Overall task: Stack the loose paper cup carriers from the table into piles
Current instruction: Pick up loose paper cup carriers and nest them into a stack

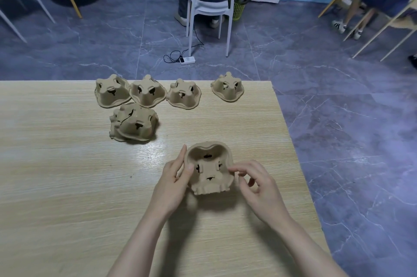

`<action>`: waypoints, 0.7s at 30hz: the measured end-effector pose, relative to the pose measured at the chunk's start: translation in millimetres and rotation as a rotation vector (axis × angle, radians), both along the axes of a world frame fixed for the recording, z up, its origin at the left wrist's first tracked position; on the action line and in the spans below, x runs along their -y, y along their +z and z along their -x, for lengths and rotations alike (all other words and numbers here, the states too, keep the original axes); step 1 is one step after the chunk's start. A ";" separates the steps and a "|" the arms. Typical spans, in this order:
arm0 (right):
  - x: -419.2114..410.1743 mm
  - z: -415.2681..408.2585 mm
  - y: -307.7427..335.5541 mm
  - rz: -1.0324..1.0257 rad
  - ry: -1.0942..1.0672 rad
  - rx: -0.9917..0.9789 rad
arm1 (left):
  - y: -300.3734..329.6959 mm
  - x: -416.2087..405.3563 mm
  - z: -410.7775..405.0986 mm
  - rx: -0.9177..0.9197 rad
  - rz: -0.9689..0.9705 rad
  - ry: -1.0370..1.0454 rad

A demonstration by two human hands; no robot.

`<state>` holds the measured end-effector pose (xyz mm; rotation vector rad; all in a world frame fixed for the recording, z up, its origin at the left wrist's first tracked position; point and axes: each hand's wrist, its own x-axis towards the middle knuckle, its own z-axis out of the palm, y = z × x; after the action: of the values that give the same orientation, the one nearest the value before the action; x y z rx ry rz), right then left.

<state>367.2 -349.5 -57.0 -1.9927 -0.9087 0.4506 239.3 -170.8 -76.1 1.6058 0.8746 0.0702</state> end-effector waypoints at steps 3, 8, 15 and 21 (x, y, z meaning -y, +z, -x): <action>-1.8 -2.2 -1.6 0.008 -0.035 -0.014 | -1.2 0.1 0.5 0.009 0.013 -0.003; -6.0 -2.6 -8.1 0.118 -0.064 -0.113 | -10.0 -0.4 2.0 0.020 0.023 0.045; -21.0 -2.3 -11.0 0.161 -0.068 -0.267 | -8.1 -1.0 -0.4 0.095 0.135 0.080; -31.4 -0.3 -12.9 0.117 -0.063 -0.307 | -14.1 -7.0 4.0 0.080 0.065 0.199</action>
<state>367.6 -318.1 -69.9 -1.9800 -0.6383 0.7641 235.2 -163.7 -90.2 1.4423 0.9625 0.2431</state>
